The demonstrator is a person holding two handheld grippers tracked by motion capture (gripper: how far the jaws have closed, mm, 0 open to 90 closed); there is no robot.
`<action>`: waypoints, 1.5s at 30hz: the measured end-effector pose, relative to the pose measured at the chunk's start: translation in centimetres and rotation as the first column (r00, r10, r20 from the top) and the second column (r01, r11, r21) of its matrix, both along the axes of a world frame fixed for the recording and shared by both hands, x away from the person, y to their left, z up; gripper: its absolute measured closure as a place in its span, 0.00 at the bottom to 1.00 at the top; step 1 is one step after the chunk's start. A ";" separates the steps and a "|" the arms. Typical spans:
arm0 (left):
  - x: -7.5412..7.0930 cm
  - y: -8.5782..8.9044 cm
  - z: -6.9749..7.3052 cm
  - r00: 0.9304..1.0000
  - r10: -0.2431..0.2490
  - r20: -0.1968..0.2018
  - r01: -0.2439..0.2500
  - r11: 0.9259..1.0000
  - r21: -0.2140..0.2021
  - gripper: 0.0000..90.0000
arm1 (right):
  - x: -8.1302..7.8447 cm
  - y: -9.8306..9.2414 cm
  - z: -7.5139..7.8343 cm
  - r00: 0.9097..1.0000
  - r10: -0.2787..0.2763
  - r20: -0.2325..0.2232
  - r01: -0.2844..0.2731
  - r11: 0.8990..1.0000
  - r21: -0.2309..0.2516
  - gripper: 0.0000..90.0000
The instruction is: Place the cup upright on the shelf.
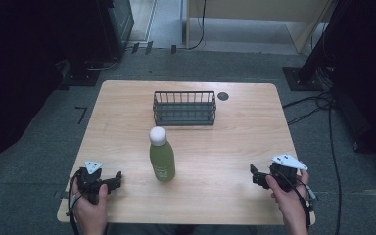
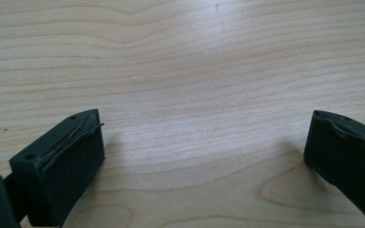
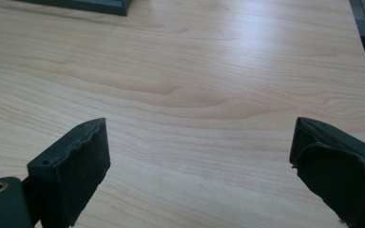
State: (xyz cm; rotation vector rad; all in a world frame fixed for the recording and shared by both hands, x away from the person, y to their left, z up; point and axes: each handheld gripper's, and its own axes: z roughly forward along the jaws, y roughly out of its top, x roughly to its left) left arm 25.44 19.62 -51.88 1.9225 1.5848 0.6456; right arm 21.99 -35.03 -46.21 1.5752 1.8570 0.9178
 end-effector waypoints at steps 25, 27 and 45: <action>0.0 0.0 0.0 1.000 0.000 0.000 0.000 1.000 -0.002 0.00 | 0.9 5.7 1.0 0.990 0.135 0.027 -0.136 0.991 0.011 0.06; 0.0 0.0 0.0 1.000 0.000 0.000 0.000 1.000 -0.002 0.00 | 1.0 6.0 1.1 0.990 0.138 0.033 -0.138 0.990 0.015 0.07; 0.0 0.0 0.0 1.000 0.000 0.000 0.000 1.000 -0.002 0.00 | 1.4 9.9 1.6 0.973 0.225 0.047 -0.227 0.974 0.020 0.07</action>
